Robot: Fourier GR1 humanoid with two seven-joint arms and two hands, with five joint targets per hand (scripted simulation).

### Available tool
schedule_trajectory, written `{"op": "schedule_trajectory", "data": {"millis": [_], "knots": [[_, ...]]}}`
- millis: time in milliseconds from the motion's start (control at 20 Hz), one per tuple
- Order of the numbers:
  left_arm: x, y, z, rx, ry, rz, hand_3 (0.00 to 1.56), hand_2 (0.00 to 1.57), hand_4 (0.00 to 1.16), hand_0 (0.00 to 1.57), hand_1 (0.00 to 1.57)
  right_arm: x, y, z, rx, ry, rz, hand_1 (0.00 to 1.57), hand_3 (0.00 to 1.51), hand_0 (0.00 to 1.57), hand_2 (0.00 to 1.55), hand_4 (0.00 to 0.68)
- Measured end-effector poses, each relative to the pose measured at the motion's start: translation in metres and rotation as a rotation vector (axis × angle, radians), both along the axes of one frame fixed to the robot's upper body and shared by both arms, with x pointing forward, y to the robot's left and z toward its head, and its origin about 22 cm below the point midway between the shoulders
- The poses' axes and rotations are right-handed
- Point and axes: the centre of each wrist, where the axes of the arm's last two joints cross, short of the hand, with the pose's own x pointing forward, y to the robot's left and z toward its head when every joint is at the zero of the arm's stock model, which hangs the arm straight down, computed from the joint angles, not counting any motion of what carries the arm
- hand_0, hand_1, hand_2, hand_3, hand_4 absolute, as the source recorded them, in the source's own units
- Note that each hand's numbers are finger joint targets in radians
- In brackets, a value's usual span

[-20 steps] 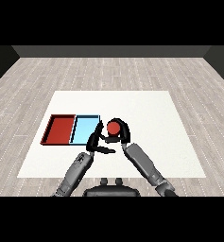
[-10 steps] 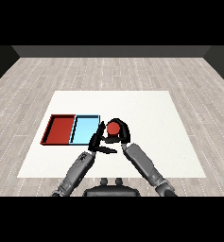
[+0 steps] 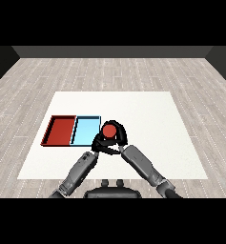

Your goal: Pick the red can and put it in the red box

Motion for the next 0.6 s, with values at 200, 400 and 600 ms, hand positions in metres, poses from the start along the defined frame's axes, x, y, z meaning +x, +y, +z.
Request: {"op": "schedule_trajectory", "data": {"millis": [200,400,600], "knots": [[0.000,0.001,-0.001,0.020,0.005,0.023,0.00,0.00,0.22,0.00,0.00,-0.009,0.008,-0.005,-0.015,-0.004,0.011,1.49,1.37,1.49,1.46,0.646],[0.006,0.001,0.002,0.047,-0.003,0.061,0.00,0.63,0.61,0.61,0.61,-0.007,0.012,-0.004,-0.023,0.002,0.027,1.47,1.37,1.47,1.45,0.629],[0.003,-0.002,0.003,0.052,0.037,0.159,1.43,1.53,0.92,1.57,1.57,-0.010,0.014,-0.005,-0.029,0.000,0.034,1.47,1.37,1.47,1.45,0.628]]}}
